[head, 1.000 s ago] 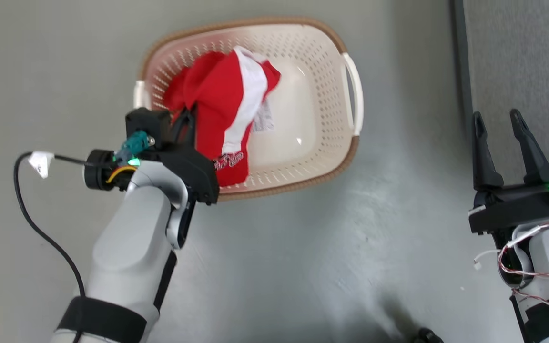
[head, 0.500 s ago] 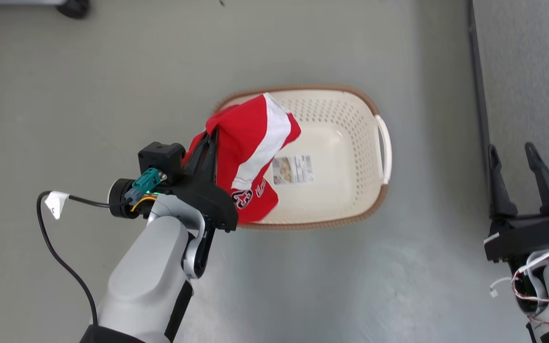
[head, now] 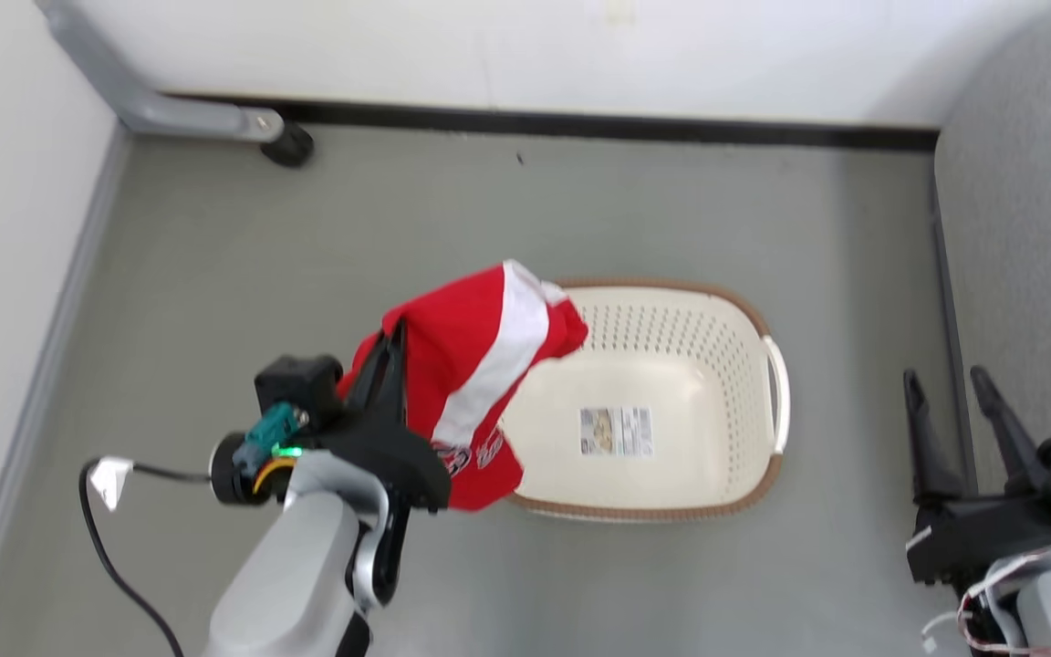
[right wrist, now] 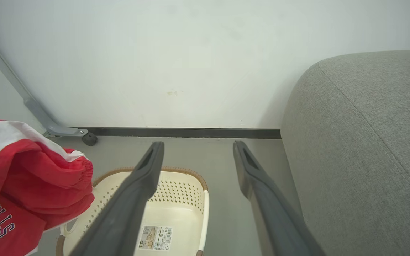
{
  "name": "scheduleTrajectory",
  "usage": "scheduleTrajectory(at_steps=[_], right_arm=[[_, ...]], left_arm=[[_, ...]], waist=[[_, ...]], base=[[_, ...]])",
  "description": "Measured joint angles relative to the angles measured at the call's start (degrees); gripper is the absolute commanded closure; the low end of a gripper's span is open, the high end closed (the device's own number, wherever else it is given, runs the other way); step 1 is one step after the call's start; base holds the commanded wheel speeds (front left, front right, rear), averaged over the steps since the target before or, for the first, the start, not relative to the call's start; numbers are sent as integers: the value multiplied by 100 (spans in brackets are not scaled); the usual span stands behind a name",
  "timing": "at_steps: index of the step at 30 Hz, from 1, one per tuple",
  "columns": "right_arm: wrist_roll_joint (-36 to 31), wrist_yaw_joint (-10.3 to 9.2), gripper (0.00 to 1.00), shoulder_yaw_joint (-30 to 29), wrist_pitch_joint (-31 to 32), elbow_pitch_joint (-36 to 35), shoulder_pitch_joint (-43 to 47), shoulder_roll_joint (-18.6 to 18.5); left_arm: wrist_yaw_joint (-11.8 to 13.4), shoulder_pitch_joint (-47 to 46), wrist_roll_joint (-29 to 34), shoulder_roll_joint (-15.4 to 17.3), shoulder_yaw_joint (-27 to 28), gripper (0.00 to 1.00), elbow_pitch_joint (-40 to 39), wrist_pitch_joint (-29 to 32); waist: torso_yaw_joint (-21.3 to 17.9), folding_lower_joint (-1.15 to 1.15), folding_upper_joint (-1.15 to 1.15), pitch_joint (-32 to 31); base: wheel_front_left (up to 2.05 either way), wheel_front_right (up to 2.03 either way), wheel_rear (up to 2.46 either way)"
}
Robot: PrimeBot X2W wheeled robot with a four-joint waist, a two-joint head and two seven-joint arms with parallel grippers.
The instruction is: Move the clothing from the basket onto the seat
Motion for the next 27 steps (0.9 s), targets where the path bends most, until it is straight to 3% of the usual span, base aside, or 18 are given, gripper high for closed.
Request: scheduleTrajectory(at_steps=[17,27], right_arm=[[-42,0,0,272,0,66,1012,-24],[-42,0,0,455,0,-164,1289,-10]], left_arm=[[208,1481,26,399,190,100,-662,-29],[302,2060,121,578,303,100,-1324,-29]], waist=[[357,0,-1,-1468],[447,0,-1,-2020]], base=[[0,0,0],[0,0,0]])
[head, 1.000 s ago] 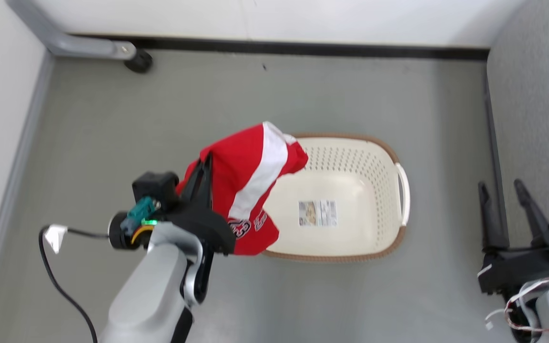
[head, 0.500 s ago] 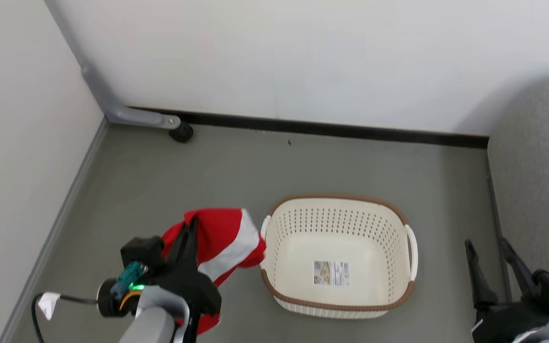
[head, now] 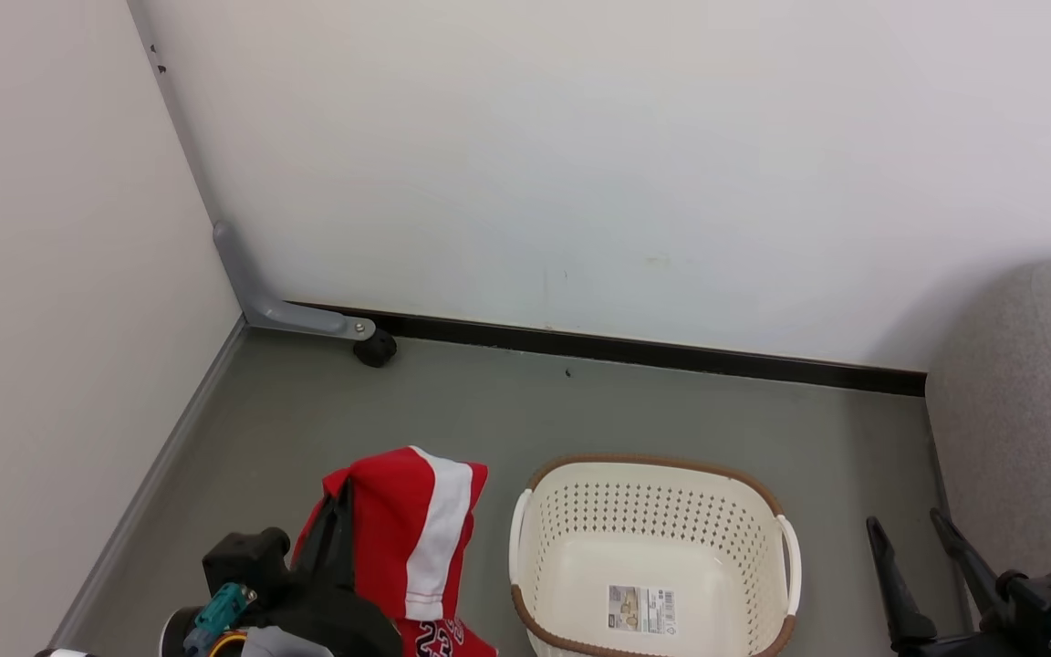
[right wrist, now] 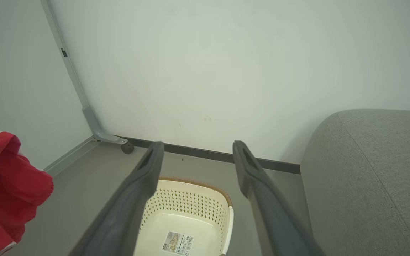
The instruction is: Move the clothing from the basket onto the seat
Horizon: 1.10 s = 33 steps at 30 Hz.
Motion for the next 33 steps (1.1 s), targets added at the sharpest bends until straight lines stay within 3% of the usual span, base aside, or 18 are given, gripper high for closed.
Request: scheduleTrajectory(at_steps=[18,33], right_arm=[[1,0,0,248,0,-240,100,0],[85,0,0,2005,0,-299,-870,-261]], left_arm=[[101,305,174,87,134,100,-817,1],[107,306,304,-7,-214,100,-1343,304]], waist=[[-29,1,1,-32],[-28,2,1,127]], base=[[0,0,0],[0,0,0]])
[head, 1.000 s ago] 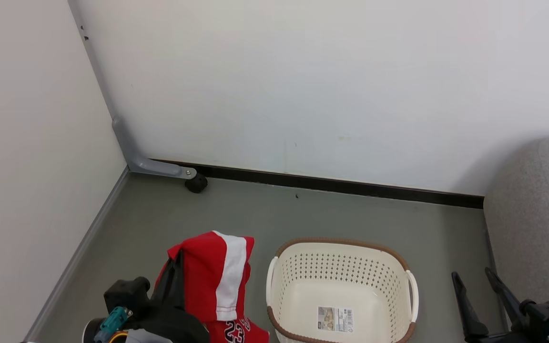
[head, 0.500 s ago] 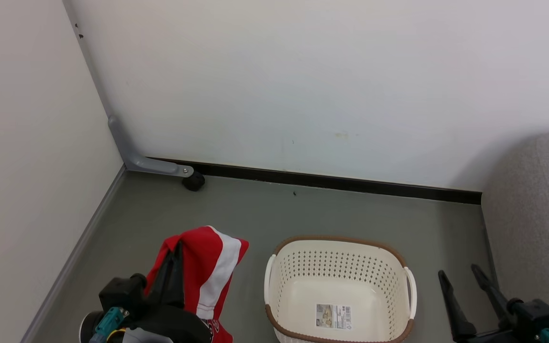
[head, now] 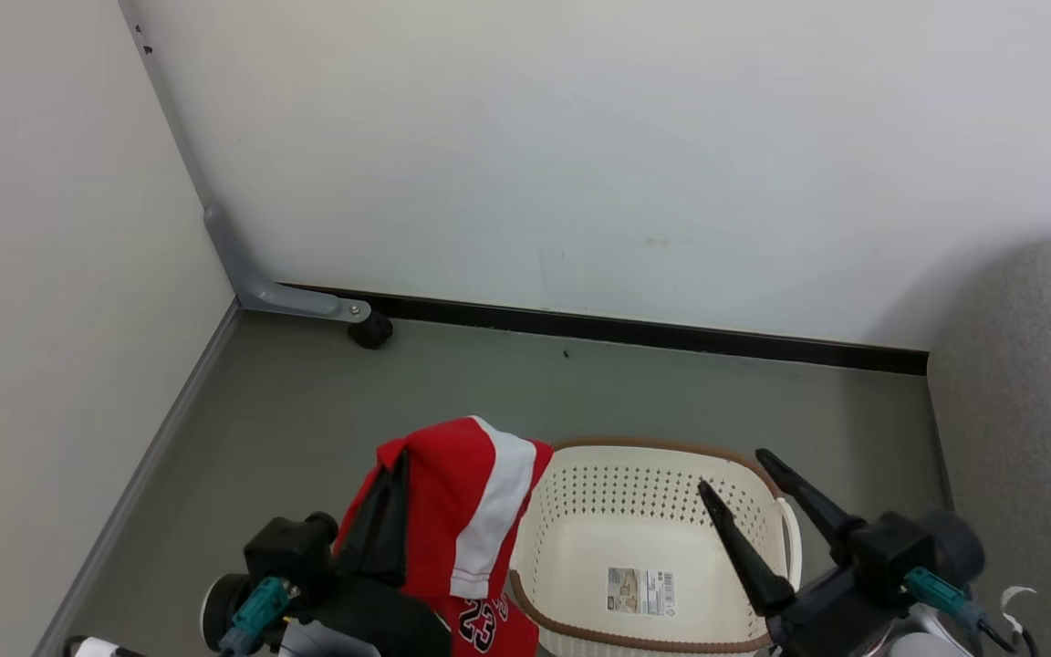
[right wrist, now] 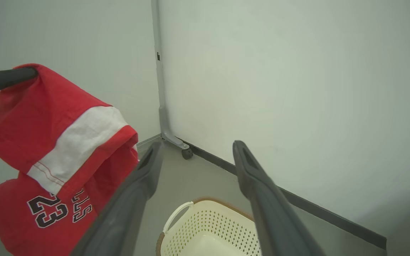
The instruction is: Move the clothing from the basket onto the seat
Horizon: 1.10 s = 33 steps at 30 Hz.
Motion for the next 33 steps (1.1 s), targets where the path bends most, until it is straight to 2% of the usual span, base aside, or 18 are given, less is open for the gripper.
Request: scheduleTrajectory(at_steps=[9,23,33], right_arm=[[290,1,0,1313,0,-58,-725,-230],[805,0,0,2390,-1,30,-1403,-354],[1132,0,0,2731,-1,177,-1677,-387]], left_arm=[[-67,-12,52,-57,-310,100,-280,235],[-166,-20,179,-80,-598,100,-557,512],[-266,-32,237,-138,-918,100,-762,677]], waist=[[129,0,0,78],[288,0,0,183],[331,0,0,229]], base=[[0,0,0],[0,0,0],[0,0,0]])
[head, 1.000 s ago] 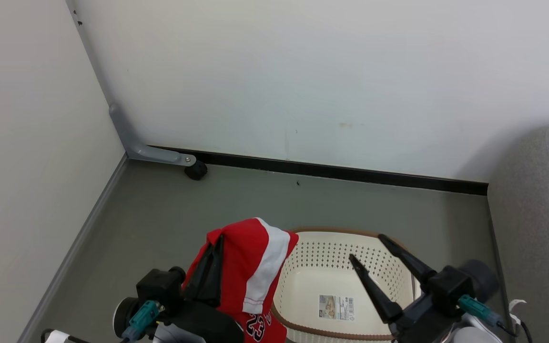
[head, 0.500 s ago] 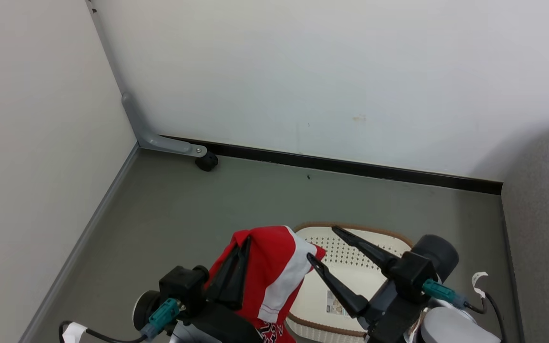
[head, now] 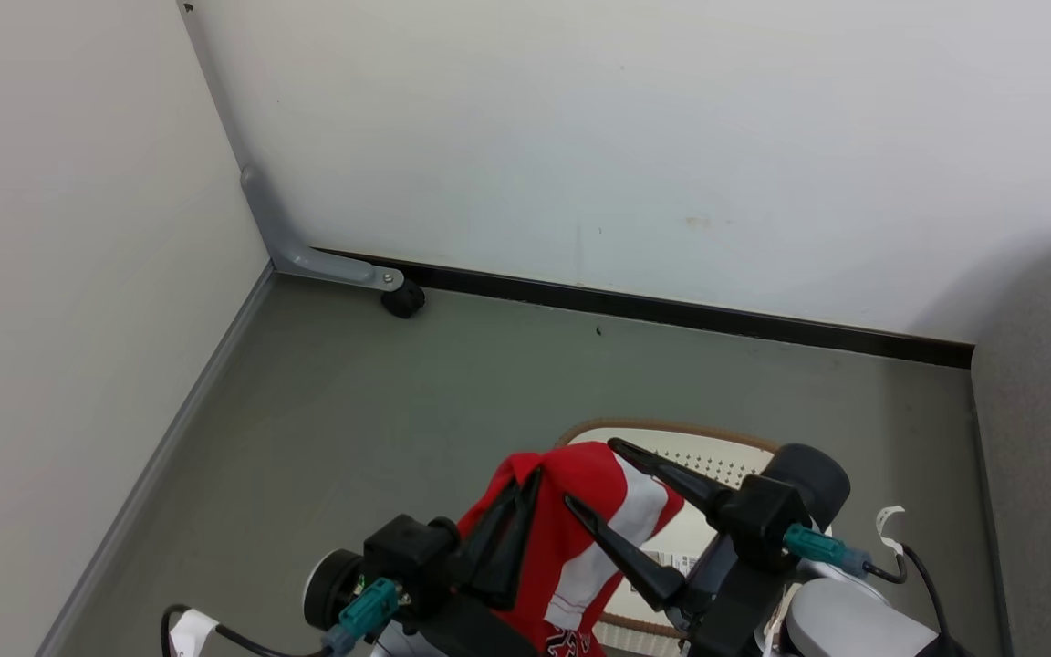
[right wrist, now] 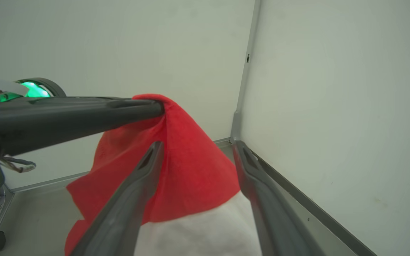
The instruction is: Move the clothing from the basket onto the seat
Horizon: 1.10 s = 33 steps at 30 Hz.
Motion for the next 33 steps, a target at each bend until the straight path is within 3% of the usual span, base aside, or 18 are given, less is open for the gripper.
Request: scheduleTrajectory(at_steps=[11,12,14,15,16,26,27,28,29,33], right_arm=[[322,0,0,203,0,141,-113,-22],[348,0,5,227,0,157,-113,-23],[413,1,56,243,0,174,-114,-27],[446,0,73,252,0,182,-115,-32],[446,0,97,252,0,182,-115,-32],[713,1,100,333,0,222,-126,-66],[755,1,100,331,0,232,-129,-74],[779,1,100,327,0,235,-129,-77],[800,1,100,320,0,235,-130,-81],[892,1,100,310,1,255,-196,-110]], left_arm=[[-153,-48,34,-58,-326,100,-293,136],[-154,-49,34,-58,-333,100,-323,142],[-155,-63,34,-58,-335,100,-368,171],[-171,-75,33,-58,-335,100,-381,185],[-171,-75,33,-58,-335,100,-381,185],[-203,-83,22,-38,-335,100,-478,245],[-201,-83,19,-21,-320,52,-482,288],[-196,-83,19,-11,-310,17,-482,288],[-193,-83,19,-2,-299,0,-482,288],[-109,-83,91,91,-230,0,-499,286]], waist=[[52,-1,0,26],[54,-1,0,27],[55,-1,0,28],[55,-1,0,28],[55,-1,0,28],[28,-1,0,35],[15,-1,0,36],[7,-1,0,37],[-3,-1,0,38],[-67,-1,0,43]], base=[[0,0,0],[0,0,0],[0,0,0],[0,0,0],[0,0,0],[0,0,0],[0,0,0],[0,0,0],[0,0,0],[0,0,0]])
